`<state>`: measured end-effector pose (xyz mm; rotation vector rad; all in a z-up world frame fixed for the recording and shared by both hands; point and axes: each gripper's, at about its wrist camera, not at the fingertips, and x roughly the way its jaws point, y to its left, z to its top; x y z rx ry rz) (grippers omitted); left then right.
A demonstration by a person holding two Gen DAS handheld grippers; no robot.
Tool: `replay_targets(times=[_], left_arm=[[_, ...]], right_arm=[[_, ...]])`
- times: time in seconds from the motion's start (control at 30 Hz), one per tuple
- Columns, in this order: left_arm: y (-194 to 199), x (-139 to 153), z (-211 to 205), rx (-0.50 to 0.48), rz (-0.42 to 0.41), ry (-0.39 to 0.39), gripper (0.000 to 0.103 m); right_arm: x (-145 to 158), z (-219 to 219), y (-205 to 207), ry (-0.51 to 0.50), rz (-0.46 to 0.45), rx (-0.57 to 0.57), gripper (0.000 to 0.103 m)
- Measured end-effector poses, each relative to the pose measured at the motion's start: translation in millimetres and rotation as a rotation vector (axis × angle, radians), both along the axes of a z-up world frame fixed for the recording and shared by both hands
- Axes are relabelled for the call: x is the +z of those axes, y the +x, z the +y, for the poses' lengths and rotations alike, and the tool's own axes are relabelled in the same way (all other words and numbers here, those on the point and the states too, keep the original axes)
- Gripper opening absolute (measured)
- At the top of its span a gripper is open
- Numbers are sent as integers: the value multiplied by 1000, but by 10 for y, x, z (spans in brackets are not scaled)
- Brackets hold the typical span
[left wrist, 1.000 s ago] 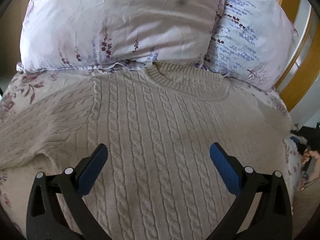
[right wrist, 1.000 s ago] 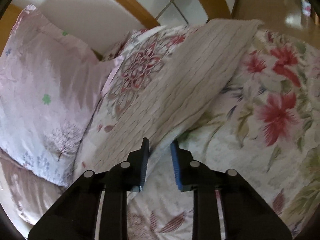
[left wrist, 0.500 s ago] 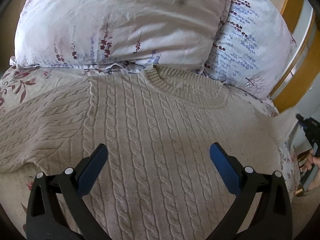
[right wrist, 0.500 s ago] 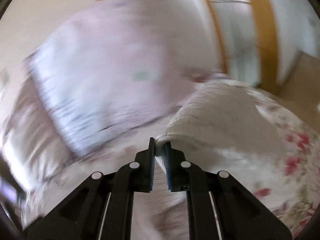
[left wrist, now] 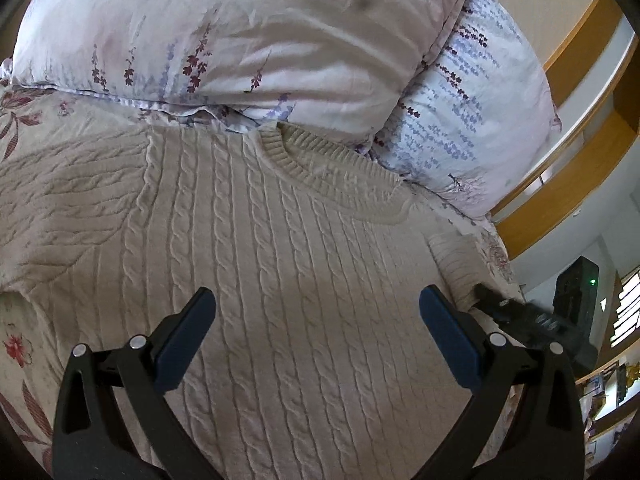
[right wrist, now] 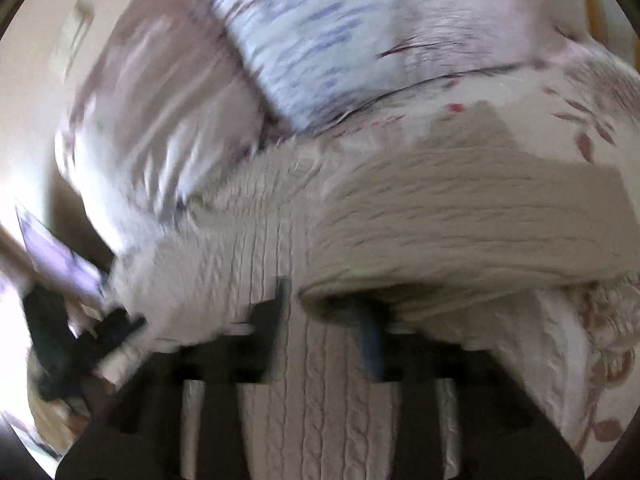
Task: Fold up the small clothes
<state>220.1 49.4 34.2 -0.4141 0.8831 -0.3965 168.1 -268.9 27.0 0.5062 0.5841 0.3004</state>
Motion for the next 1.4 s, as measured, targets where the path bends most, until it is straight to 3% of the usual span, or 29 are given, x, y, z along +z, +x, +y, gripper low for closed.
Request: replay_targets(times=[0.23,0.33,0.37,0.43,0.53,0.57,0.67,0.73,0.8,0.83,0.93,1.03,1.13,1.23,1.3,1.4], left_arm=[[21,-26,46,-16,37,-54,101],[5,-16,87,-7,35,-48,101],[-4,-6,107,-2,30,-44,101],[-13,10,143,3,24,-44,101],[-19,30,211,17,17,-59,98],[-19,34,237,21,18,-74,97],[-20,34,304,37,29,-132,91],[-22,23,339,42,42,-172,90],[-32,8,363,46,52,-202,90],[-36,-5,386,53,61,-214,90],[-35,-57,441,77,90,-228,90],[-22,-119,463,76,123,-252,90],[22,-187,450,70,155,-270,85],[79,-259,433,69,194,-304,77],[121,-296,423,76,214,-318,72],[178,-321,418,90,223,-326,60]], right_arm=[[-165,-636,21,261,52,-197,58],[-241,-828,31,328,76,-291,39],[-239,-843,37,315,82,-313,36],[-143,-809,53,211,89,-375,19],[86,-639,59,22,47,-420,12],[250,-451,32,-69,-9,-417,12],[575,60,-34,-216,-154,-322,11],[716,658,-46,-346,-236,-156,12],[669,1211,-3,-470,-240,29,15],[559,1525,31,-541,-216,144,22],[253,1954,109,-588,-137,335,30],[100,1944,104,-541,-89,361,44],[97,1720,40,-460,-64,340,49],[125,1181,32,-235,14,283,49],[49,672,-1,10,84,207,49],[-170,-89,-102,275,142,17,49]])
